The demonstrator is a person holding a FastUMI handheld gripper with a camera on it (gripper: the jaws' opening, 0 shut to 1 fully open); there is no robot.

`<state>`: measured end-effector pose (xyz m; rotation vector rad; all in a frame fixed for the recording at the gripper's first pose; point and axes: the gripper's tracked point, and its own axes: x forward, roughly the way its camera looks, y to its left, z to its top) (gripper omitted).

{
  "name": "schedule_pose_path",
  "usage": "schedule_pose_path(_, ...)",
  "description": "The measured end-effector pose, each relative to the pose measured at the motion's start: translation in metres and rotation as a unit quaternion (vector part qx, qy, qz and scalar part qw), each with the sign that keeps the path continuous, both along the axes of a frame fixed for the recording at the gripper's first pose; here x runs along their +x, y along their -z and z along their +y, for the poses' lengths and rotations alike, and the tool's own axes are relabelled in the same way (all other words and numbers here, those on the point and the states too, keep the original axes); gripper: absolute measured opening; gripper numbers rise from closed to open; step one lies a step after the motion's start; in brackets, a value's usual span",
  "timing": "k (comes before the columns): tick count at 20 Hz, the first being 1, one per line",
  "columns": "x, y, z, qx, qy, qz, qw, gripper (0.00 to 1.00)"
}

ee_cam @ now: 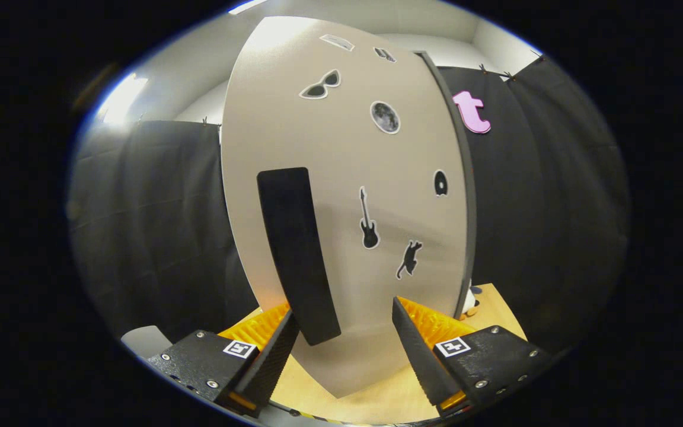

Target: Open the shoe cabinet door, grab the shoes and put them into the shoe cabinet, then close the shoe cabinet door.

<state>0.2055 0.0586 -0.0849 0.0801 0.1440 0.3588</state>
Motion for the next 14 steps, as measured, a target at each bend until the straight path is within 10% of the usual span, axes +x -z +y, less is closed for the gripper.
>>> schedule_pose_path(14,0.08,-0.008,0.095,-0.025,0.015,-0.038,0.999,0.95)
